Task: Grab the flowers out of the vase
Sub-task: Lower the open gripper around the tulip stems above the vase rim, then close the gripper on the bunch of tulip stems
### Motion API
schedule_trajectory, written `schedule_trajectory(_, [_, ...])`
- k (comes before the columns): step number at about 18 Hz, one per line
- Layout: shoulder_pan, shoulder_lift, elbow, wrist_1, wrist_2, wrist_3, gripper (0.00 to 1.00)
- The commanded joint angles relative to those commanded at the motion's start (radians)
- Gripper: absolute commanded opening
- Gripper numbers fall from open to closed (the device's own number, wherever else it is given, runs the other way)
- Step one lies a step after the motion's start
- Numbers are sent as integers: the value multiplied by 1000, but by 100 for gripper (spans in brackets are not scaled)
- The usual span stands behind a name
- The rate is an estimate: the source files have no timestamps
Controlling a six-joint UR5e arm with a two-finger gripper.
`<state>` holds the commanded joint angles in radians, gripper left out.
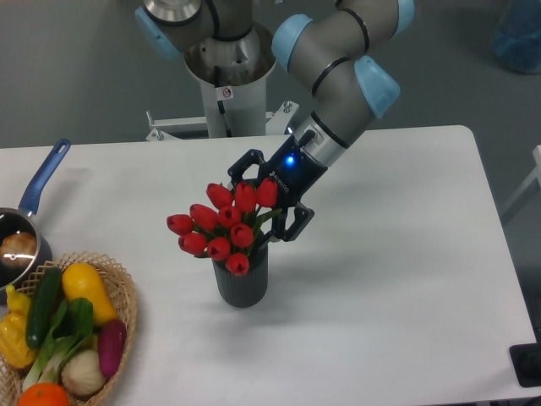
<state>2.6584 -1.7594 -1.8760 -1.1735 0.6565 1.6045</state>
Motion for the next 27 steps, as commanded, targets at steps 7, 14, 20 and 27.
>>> schedule_trajectory(7, [3, -31, -6, 0, -60, 63, 100])
schedule_trajectory(14, [12, -32, -32, 2, -113, 77, 100])
schedule_trajectory(20, [17, -35, -38, 0, -126, 98, 100])
schedule_trajectory(27, [25, -35, -41, 2, -181, 101, 100])
